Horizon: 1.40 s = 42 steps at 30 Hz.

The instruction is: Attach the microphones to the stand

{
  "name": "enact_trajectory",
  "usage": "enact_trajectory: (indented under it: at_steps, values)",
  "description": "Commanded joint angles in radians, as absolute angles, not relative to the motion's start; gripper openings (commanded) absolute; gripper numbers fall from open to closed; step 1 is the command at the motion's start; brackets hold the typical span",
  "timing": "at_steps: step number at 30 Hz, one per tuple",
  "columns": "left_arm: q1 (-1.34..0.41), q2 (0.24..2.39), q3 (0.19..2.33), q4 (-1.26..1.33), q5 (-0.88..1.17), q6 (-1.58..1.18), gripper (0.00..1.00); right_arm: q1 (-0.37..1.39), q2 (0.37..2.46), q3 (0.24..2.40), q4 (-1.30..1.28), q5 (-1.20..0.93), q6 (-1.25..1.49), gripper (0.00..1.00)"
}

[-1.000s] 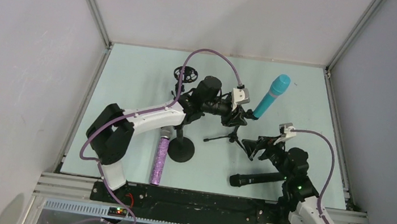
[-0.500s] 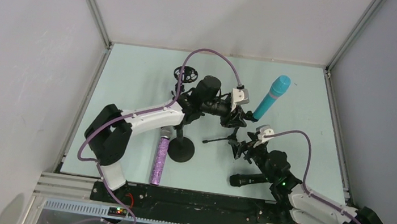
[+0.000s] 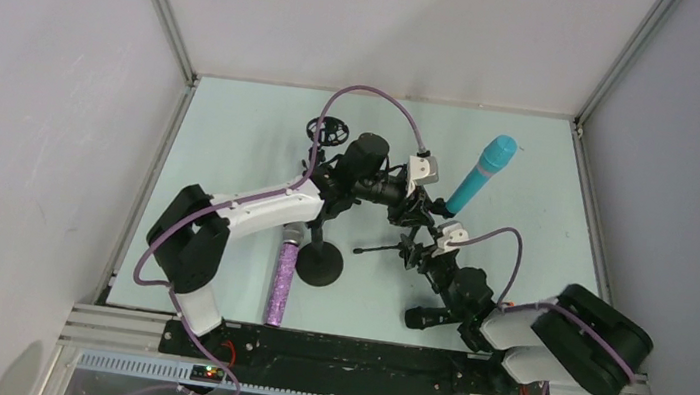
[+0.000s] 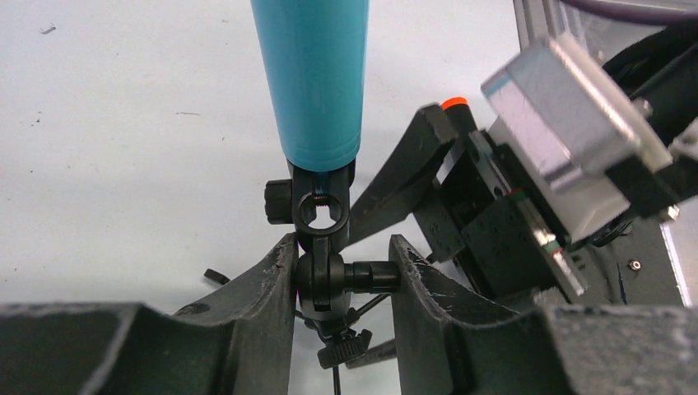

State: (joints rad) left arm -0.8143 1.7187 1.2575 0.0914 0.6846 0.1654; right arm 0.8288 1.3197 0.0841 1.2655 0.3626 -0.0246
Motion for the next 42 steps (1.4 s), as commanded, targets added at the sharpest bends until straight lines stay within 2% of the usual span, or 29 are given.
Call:
enact_trajectory:
  at_steps: [1, 3, 6, 10, 11, 13, 15, 17, 19, 20, 21, 23, 24, 25, 27, 30, 35, 42]
  values:
    - [-0.817, 1.642, 1.27, 0.155, 0.712, 0.16, 0.0, 0.857, 1.432, 0.12, 1.498, 0.428, -0.063, 0.64]
    - [-0.817, 1.641, 1.263, 0.155, 0.71, 0.164, 0.0, 0.862, 1.477, 0.139, 1.506, 0.441, -0.058, 0.57]
    - [-0.817, 1.638, 1.254, 0.155, 0.708, 0.17, 0.0, 0.866, 1.522, 0.155, 1.51, 0.498, -0.05, 0.42]
    - [-0.817, 1.634, 1.239, 0.155, 0.704, 0.177, 0.0, 0.866, 1.551, 0.173, 1.513, 0.569, -0.07, 0.16]
    - [-0.817, 1.634, 1.236, 0.155, 0.702, 0.18, 0.0, 0.865, 1.554, 0.173, 1.513, 0.576, -0.073, 0.07]
    - [-0.817, 1.632, 1.229, 0.155, 0.7, 0.185, 0.0, 0.864, 1.562, 0.174, 1.513, 0.585, -0.086, 0.0]
    - [-0.818, 1.631, 1.224, 0.155, 0.697, 0.189, 0.01, 0.862, 1.569, 0.175, 1.513, 0.585, -0.095, 0.0]
    - [-0.817, 1.631, 1.22, 0.155, 0.694, 0.198, 0.15, 0.863, 1.574, 0.172, 1.513, 0.577, -0.105, 0.0]
    - [-0.816, 1.628, 1.218, 0.155, 0.691, 0.207, 0.35, 0.864, 1.575, 0.169, 1.514, 0.57, -0.112, 0.0]
    - [-0.816, 1.626, 1.215, 0.155, 0.686, 0.213, 0.5, 0.864, 1.577, 0.168, 1.513, 0.568, -0.113, 0.0]
    - [-0.816, 1.621, 1.213, 0.154, 0.679, 0.216, 0.57, 0.864, 1.58, 0.168, 1.513, 0.565, -0.114, 0.0]
    - [-0.817, 1.606, 1.201, 0.156, 0.659, 0.23, 0.77, 0.864, 1.581, 0.166, 1.513, 0.552, -0.118, 0.0]
    - [-0.817, 1.593, 1.191, 0.155, 0.642, 0.243, 0.81, 0.865, 1.581, 0.166, 1.513, 0.551, -0.118, 0.0]
    - [-0.816, 1.587, 1.184, 0.155, 0.626, 0.253, 0.94, 0.865, 1.582, 0.166, 1.513, 0.548, -0.118, 0.0]
    - [-0.816, 1.564, 1.16, 0.155, 0.595, 0.286, 0.99, 0.864, 1.585, 0.166, 1.513, 0.546, -0.117, 0.0]
    - [-0.811, 1.542, 1.141, 0.156, 0.596, 0.329, 1.0, 0.865, 1.589, 0.166, 1.513, 0.537, -0.114, 0.0]
    - [-0.801, 1.556, 1.143, 0.156, 0.676, 0.34, 0.99, 0.865, 1.59, 0.166, 1.513, 0.524, -0.117, 0.0]
    - [-0.78, 1.605, 1.148, 0.155, 0.67, 0.342, 0.96, 0.865, 1.591, 0.167, 1.513, 0.511, -0.115, 0.0]
